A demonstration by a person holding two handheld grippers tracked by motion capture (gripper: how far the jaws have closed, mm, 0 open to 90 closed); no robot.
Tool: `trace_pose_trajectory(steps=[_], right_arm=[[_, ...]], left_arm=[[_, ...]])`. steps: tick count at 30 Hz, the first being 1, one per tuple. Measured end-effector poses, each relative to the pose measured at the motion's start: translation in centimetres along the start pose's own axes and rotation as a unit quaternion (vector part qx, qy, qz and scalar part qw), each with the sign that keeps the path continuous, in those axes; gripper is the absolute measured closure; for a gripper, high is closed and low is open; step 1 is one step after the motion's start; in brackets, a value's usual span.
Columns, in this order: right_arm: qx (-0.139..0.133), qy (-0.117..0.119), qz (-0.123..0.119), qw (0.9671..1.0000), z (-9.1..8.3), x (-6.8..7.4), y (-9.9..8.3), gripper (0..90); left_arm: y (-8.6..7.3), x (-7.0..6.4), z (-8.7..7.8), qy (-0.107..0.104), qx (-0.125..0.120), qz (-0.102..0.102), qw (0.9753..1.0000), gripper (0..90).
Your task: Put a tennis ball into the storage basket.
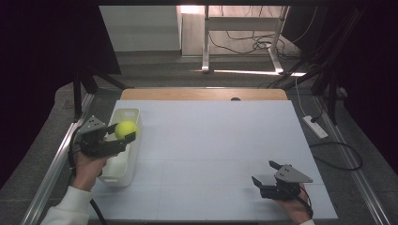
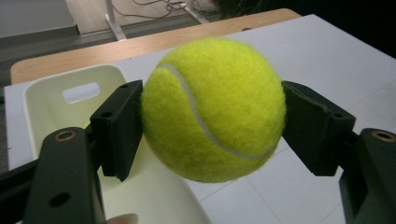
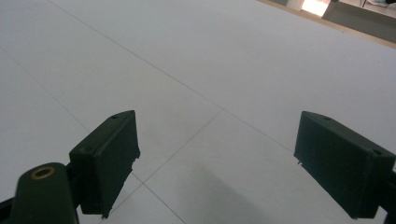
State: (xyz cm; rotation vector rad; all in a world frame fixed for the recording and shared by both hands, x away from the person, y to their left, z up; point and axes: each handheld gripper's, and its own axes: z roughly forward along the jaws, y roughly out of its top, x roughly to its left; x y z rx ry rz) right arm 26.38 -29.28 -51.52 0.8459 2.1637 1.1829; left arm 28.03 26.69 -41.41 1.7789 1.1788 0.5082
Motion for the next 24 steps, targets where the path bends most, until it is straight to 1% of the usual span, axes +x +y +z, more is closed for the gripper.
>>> trace_pose_trajectory(steps=[10, 21, 24], right_arm=[[0.001, -0.003, -0.001, 1.0000, -0.1, 0.0, 0.0, 13.4], [0.001, -0.001, -0.001, 1.0000, -0.1, 0.0, 0.0, 13.4], [0.001, -0.001, -0.001, 1.0000, -0.1, 0.0, 0.0, 13.4]], left_arm=[[-0.1, 1.2, -0.3, 0.019, 0.006, -0.010, 0.9998, 26.6], [-0.5, 2.7, 0.3, 0.041, 0.029, -0.029, 0.9983, 26.5], [-0.5, 3.0, 0.5, 0.042, 0.034, -0.032, 0.9980, 26.5]])
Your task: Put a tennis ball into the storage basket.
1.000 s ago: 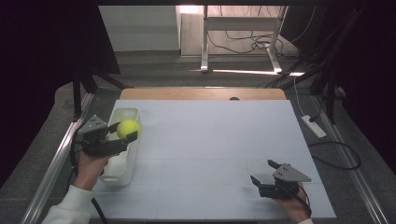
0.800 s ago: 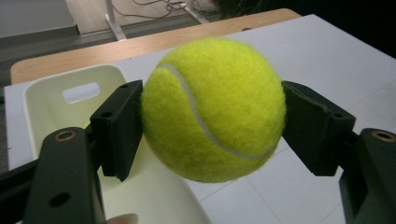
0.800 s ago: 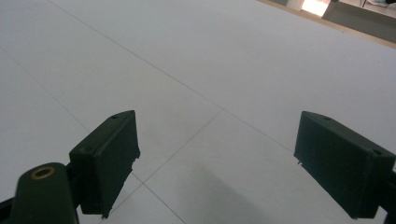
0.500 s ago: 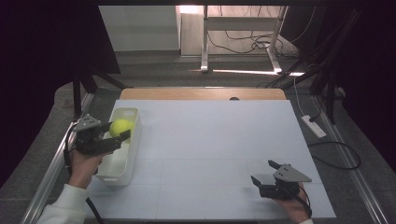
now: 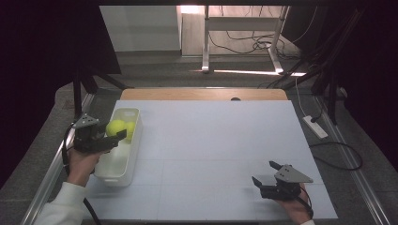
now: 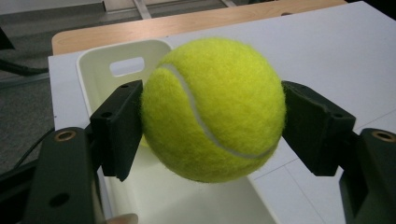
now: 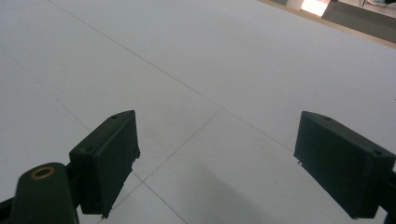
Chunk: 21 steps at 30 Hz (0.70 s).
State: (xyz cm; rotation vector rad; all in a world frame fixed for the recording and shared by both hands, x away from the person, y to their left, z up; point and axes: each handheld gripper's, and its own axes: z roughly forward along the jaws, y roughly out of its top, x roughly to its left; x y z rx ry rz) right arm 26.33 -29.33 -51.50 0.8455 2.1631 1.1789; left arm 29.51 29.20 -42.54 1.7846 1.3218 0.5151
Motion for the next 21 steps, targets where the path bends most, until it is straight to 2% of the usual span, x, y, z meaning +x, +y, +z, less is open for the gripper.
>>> trace_pose_trajectory(steps=[8, 21], right_arm=[[0.001, 0.000, 0.001, 1.0000, 0.0, 0.0, 0.0, 13.4], [0.000, 0.001, -0.001, 1.0000, 0.1, 0.0, 0.0, 13.4]], left_arm=[[-0.2, 0.6, 0.9, 0.013, 0.021, -0.004, 0.9997, 26.5], [-0.2, 1.0, 2.0, 0.008, 0.056, -0.007, 0.9984, 26.5]])
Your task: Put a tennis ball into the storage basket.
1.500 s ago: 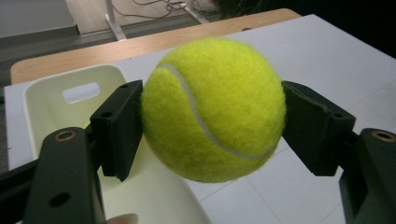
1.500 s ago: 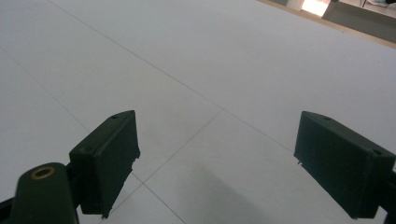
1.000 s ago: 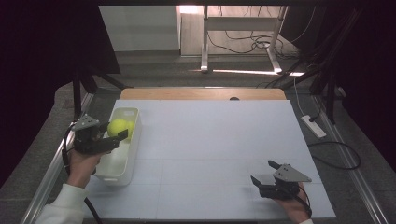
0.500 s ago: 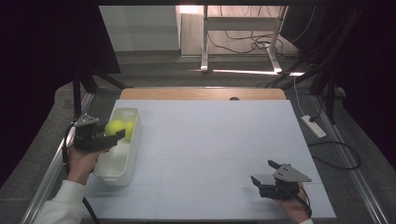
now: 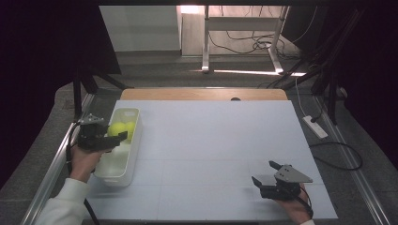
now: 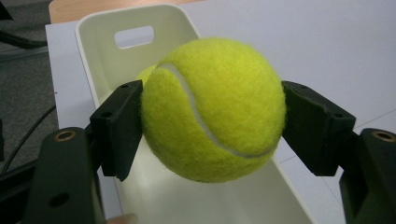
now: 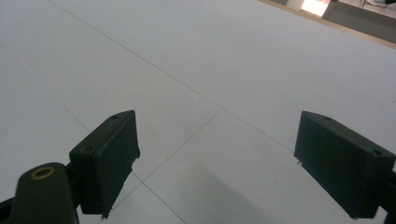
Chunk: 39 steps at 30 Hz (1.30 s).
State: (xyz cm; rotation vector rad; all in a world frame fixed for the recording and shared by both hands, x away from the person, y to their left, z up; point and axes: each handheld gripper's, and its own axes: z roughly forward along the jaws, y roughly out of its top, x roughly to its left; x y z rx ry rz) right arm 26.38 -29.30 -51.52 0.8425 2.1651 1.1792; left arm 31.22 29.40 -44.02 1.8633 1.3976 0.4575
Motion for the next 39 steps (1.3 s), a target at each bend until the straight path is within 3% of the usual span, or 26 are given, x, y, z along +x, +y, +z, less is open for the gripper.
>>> trace_pose_trajectory(steps=[16, 36, 39], right_arm=[[-0.001, 0.000, -0.001, 1.0000, 0.00, -0.05, 0.00, 13.4], [-0.001, -0.001, -0.002, 1.0000, -0.01, -0.08, -0.01, 13.4], [-0.001, -0.001, -0.002, 1.0000, 0.00, -0.08, -0.01, 13.4]], left_arm=[[-0.52, 0.09, 0.88, 0.006, 0.039, 0.001, 0.9992, 26.3], [-0.77, -0.03, 0.63, -0.001, 0.031, 0.003, 0.9995, 24.9], [-0.48, -0.11, 0.11, -0.012, 0.016, 0.001, 0.9998, 14.4]])
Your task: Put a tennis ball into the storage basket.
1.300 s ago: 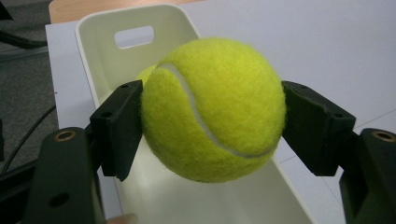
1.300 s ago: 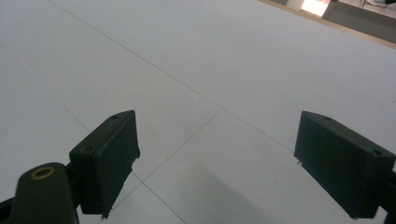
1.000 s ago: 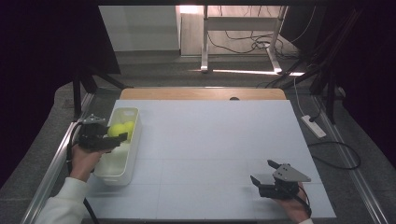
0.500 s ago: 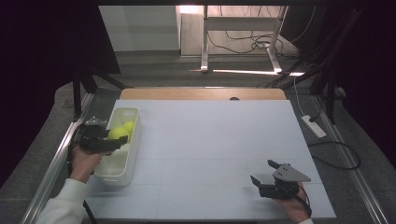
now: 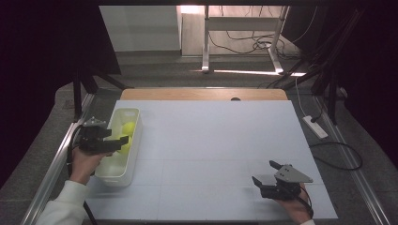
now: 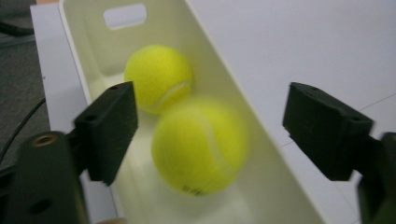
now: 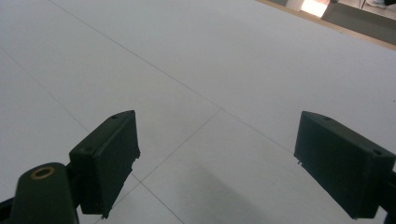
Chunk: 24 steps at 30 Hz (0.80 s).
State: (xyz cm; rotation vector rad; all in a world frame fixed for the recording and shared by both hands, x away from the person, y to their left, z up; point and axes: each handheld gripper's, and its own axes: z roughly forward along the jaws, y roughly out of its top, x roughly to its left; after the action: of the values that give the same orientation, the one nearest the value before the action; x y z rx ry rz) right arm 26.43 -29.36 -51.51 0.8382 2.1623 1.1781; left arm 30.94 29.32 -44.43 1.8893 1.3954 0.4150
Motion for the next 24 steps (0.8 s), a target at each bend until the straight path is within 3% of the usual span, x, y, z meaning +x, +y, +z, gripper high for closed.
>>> trace_pose_trajectory(steps=[4, 5, 8, 9, 11, 17, 21, 24], right_arm=[[0.000, 0.000, 0.000, 1.0000, 0.0, 0.0, 0.0, 13.4], [0.000, 0.000, 0.000, 1.0000, 0.0, 0.0, 0.0, 13.4], [0.000, 0.000, 0.000, 1.0000, 0.0, 0.0, 0.0, 13.4], [-0.001, 0.000, 0.000, 1.0000, -0.1, 0.0, 0.0, 13.4], [0.000, -0.002, 0.001, 1.0000, -0.1, 0.0, 0.0, 13.4], [0.000, -0.002, 0.001, 1.0000, -0.1, 0.0, 0.0, 13.3], [-0.001, -0.002, 0.002, 1.0000, -0.1, 0.0, 0.0, 13.3], [0.000, -0.001, 0.002, 1.0000, -0.2, 0.0, 0.0, 13.3]], left_arm=[[0.2, -0.7, -0.8, -0.011, -0.029, 0.007, 0.9995, 10.2], [0.2, -1.2, -1.2, -0.023, -0.047, 0.014, 0.9985, 9.6], [0.2, -1.7, -1.5, -0.032, -0.059, 0.022, 0.9975, 9.3], [0.2, -2.5, -1.9, -0.043, -0.073, 0.034, 0.9959, 9.2], [0.1, -2.8, -2.0, -0.047, -0.077, 0.038, 0.9952, 9.1], [-0.1, -5.1, -2.5, -0.083, -0.107, 0.074, 0.9881, 9.1], [-0.3, -6.5, -2.5, -0.098, -0.117, 0.086, 0.9845, 9.2], [-0.6, -7.2, -2.5, -0.099, -0.126, 0.091, 0.9829, 9.7]])
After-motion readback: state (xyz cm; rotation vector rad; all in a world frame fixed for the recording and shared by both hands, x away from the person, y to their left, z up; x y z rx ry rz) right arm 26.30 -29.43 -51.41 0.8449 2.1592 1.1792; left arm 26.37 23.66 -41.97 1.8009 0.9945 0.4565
